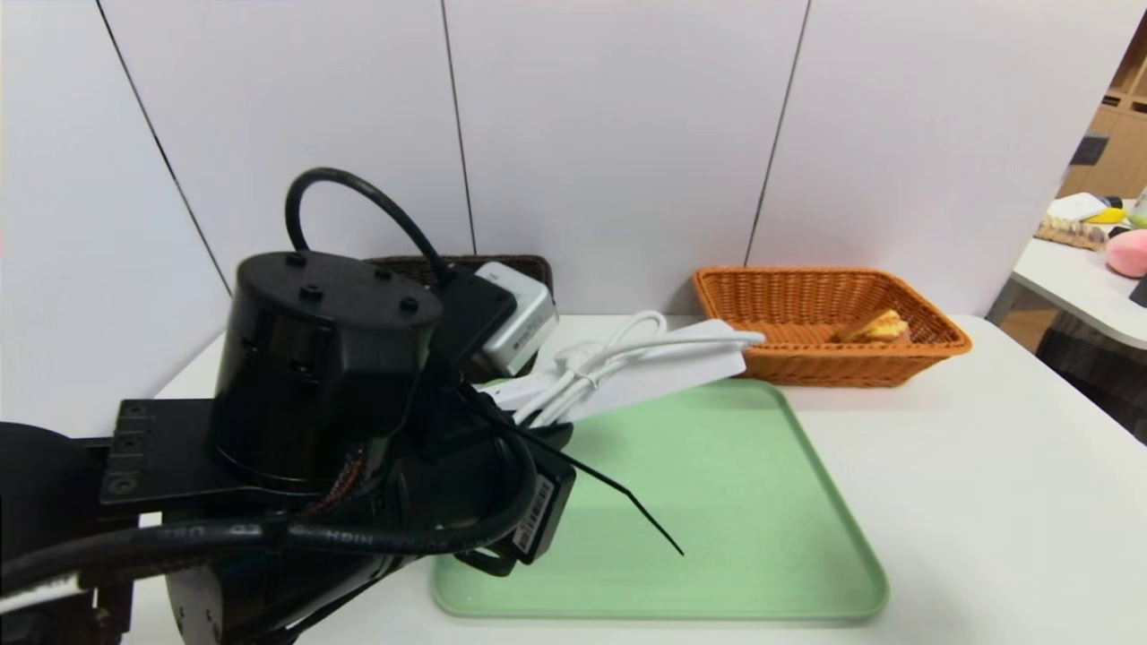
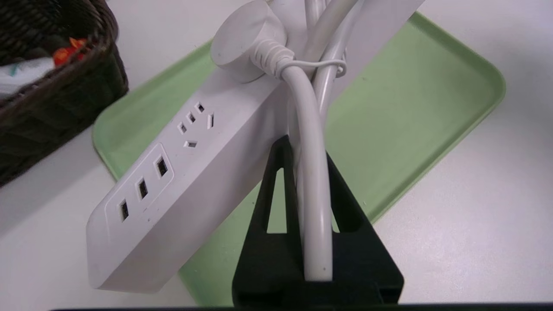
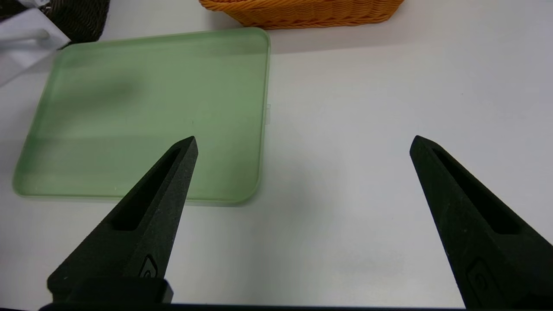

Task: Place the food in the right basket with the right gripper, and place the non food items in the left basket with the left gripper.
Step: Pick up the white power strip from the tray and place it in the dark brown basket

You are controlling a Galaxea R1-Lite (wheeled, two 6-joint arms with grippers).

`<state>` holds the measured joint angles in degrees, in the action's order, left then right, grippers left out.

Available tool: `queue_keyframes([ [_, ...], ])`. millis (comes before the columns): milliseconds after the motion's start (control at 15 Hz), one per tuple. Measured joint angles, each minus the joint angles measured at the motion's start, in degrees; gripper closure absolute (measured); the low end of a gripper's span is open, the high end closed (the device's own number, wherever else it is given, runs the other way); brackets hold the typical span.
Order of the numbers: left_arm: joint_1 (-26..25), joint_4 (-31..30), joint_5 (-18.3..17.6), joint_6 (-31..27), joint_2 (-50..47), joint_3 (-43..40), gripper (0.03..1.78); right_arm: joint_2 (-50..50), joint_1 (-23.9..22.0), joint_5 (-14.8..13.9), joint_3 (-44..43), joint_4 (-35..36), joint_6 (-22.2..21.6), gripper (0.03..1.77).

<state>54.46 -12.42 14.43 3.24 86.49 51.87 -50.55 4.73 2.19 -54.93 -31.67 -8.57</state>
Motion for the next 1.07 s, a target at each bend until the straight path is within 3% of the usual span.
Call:
queue_keyframes([
  [200,-0.6,0.4,0.6,-0.5,-1.3,3.5,1.66,0.0,0.0,-0.2,0.7,0.0,-0.1,0.1],
  [533,-6.3,2.3,1.0,-7.6,-2.3,7.1,1.66,0.1,0.0,-0.2,1.1,0.0,-1.3,0.1],
  [667,-11.6,2.1,-1.8,-10.2,-2.3,7.4,1.66,0.3,0.0,-0.1,1.1,0.0,-1.4,0.1],
  [933,-21.0,-2.9,-11.9,-13.6,-1.4,8.2,1.66,0.9,0.0,-0.1,1.8,0.0,-2.2,0.1],
  [1067,-24.5,-4.0,-14.1,-14.3,-0.1,10.4,1.66,1.2,0.0,-0.2,2.1,0.0,-2.3,0.1],
])
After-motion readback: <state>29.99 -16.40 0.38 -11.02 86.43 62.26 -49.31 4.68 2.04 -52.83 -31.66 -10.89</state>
